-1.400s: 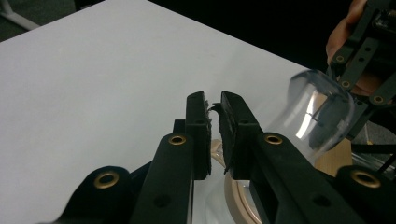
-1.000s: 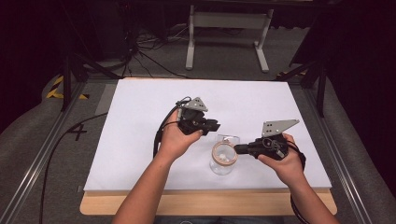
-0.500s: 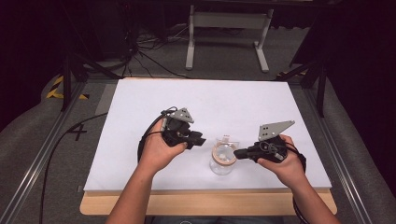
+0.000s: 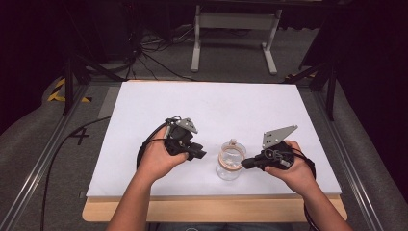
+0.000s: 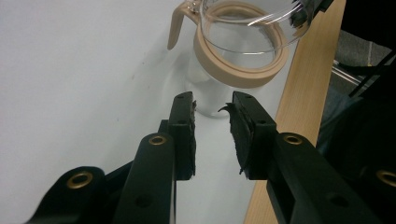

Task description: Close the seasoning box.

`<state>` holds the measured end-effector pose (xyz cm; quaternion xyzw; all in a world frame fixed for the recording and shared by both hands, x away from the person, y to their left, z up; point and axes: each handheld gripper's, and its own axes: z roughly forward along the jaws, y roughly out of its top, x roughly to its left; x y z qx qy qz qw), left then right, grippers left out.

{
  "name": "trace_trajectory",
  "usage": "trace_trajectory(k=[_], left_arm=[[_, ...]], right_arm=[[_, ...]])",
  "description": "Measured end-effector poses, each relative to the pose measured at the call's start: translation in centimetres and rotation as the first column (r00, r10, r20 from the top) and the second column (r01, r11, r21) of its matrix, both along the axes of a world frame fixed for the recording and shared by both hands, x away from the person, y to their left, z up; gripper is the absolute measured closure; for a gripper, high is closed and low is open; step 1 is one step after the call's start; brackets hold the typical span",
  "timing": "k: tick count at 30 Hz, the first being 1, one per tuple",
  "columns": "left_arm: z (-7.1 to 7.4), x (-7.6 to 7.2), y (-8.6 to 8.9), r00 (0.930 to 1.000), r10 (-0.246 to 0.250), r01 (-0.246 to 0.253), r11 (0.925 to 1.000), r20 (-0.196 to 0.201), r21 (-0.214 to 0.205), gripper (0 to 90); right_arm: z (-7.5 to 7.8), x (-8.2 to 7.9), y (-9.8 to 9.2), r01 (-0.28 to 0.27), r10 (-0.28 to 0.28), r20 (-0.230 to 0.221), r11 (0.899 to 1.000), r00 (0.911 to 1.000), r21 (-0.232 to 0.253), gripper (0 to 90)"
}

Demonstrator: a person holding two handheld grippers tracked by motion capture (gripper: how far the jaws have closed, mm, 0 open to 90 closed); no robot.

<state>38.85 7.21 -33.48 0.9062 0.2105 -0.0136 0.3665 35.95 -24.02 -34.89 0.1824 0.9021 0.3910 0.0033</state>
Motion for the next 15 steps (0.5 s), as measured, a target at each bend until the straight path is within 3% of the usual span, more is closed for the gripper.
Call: trace_trajectory(k=[7, 15], left_arm=[[-0.72, 0.24, -0.32, 0.9993, -0.010, 0.011, 0.9992, -0.037, 0.038, 68.9], [-0.84, 0.28, -0.28, 0.9988, -0.006, 0.008, 0.9992, -0.049, 0.038, 69.3]], right_arm=[[-0.15, -0.03, 0.04, -0.011, 0.010, -0.020, 1.000, 0.9998, -0.023, 89.8], [-0.51, 0.03, 0.10, -0.021, 0.018, -0.040, 0.998, 0.9990, -0.061, 89.8]])
